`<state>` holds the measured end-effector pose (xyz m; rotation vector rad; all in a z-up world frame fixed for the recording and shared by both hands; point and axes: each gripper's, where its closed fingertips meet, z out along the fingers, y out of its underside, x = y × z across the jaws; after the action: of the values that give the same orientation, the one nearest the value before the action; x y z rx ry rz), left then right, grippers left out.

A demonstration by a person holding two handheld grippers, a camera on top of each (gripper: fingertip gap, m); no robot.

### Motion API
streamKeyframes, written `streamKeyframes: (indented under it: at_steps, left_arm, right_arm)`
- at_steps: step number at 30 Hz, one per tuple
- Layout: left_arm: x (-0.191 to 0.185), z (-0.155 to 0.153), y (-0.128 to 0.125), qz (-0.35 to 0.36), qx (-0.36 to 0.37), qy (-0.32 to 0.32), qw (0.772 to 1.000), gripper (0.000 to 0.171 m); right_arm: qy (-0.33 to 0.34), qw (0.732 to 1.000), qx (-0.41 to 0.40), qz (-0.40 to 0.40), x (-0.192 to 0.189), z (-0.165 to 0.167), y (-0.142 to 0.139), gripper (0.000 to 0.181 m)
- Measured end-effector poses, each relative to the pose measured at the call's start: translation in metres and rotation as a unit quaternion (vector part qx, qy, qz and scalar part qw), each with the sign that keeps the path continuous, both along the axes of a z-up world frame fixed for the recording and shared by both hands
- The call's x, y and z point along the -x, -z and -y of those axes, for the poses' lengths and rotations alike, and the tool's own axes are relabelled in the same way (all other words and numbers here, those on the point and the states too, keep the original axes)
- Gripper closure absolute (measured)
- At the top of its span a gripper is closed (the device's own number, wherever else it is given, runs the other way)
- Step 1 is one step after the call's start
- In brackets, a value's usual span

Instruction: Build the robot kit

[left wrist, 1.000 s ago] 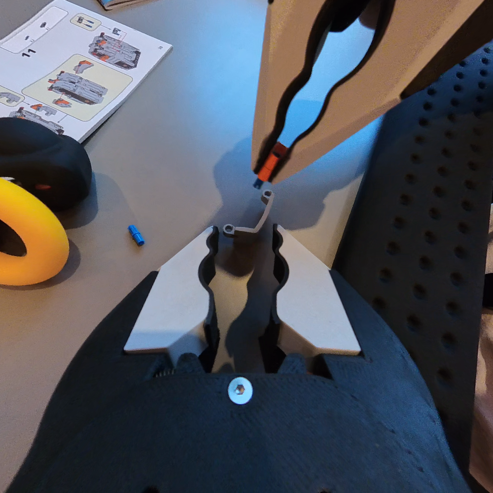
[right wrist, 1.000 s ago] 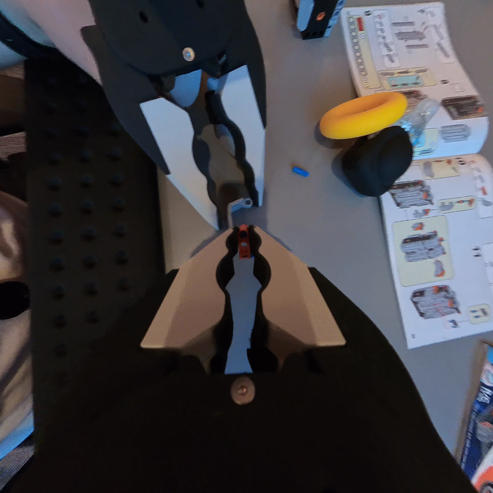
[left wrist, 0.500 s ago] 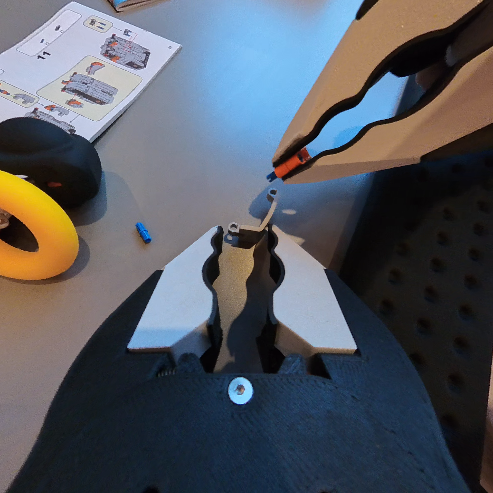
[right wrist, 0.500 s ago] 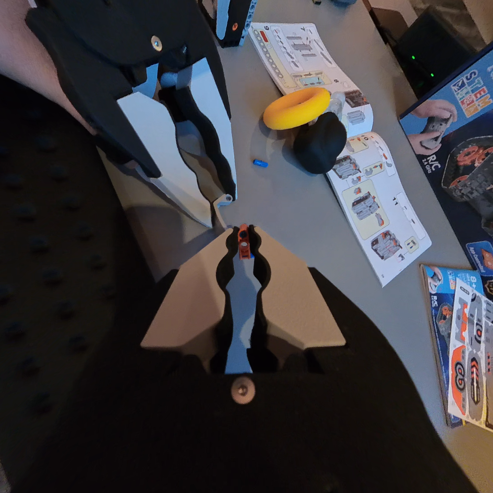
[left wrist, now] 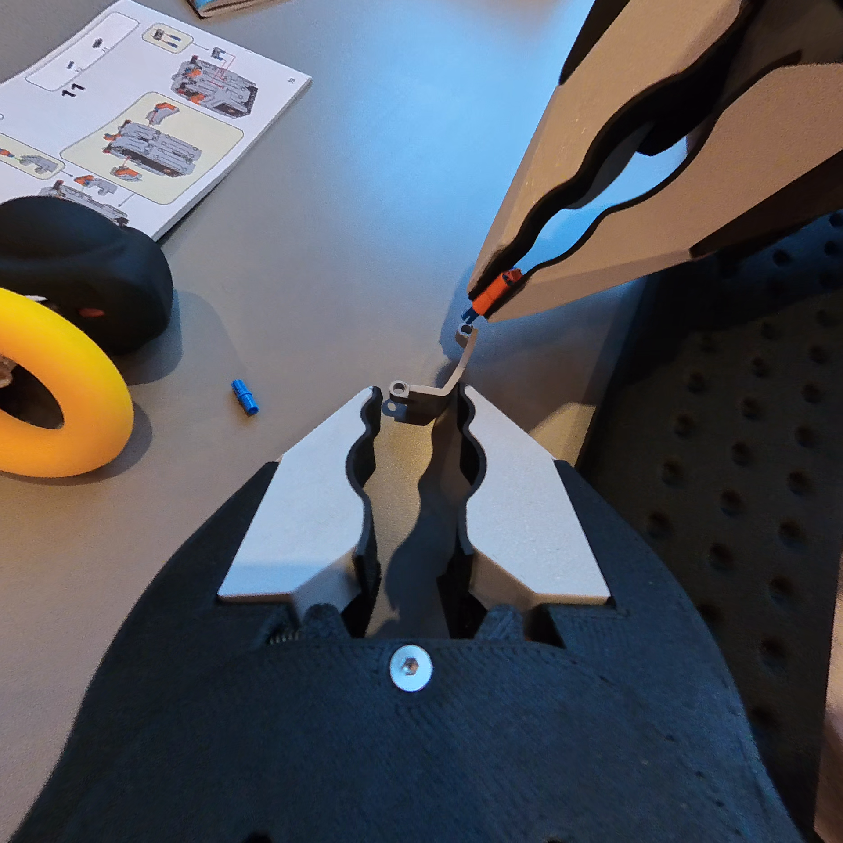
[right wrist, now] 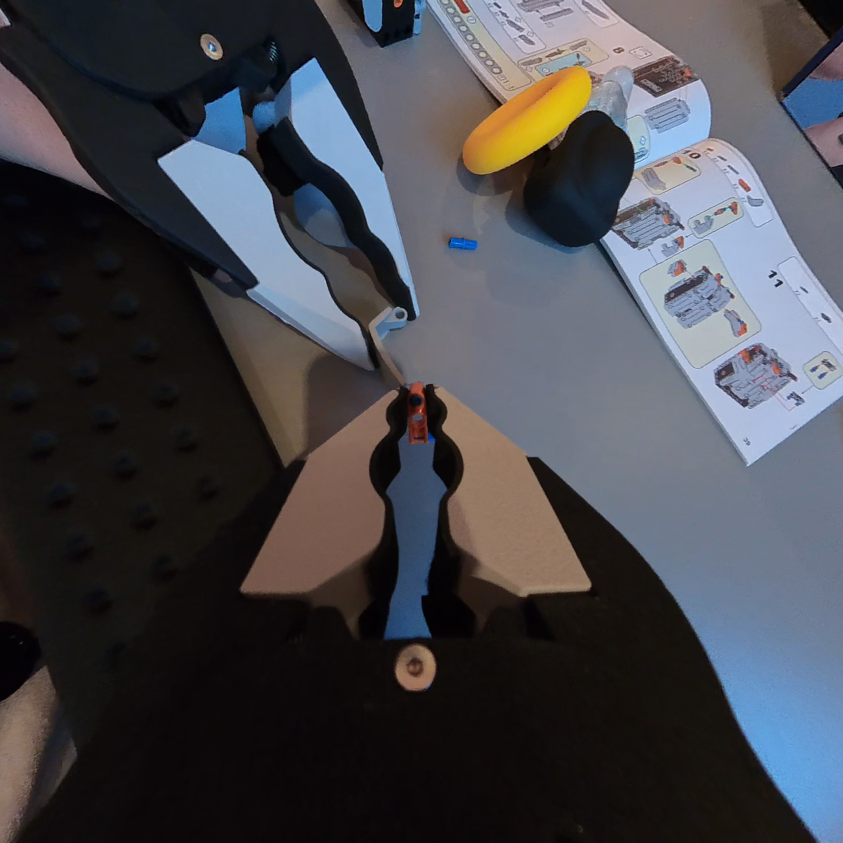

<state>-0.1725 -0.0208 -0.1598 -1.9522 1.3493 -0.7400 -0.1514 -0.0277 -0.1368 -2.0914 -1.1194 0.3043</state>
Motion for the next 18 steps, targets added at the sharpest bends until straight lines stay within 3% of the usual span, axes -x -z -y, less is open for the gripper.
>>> streamKeyframes:
  at_steps: [18]
  left_arm:
    - [-0.001, 0.002, -0.002, 0.016, 0.033, 0.006, 0.999, 0.142]
  right_arm:
    - [-0.024, 1.000, -0.005, 0.016, 0.000, 0.003, 0.012, 0.175]
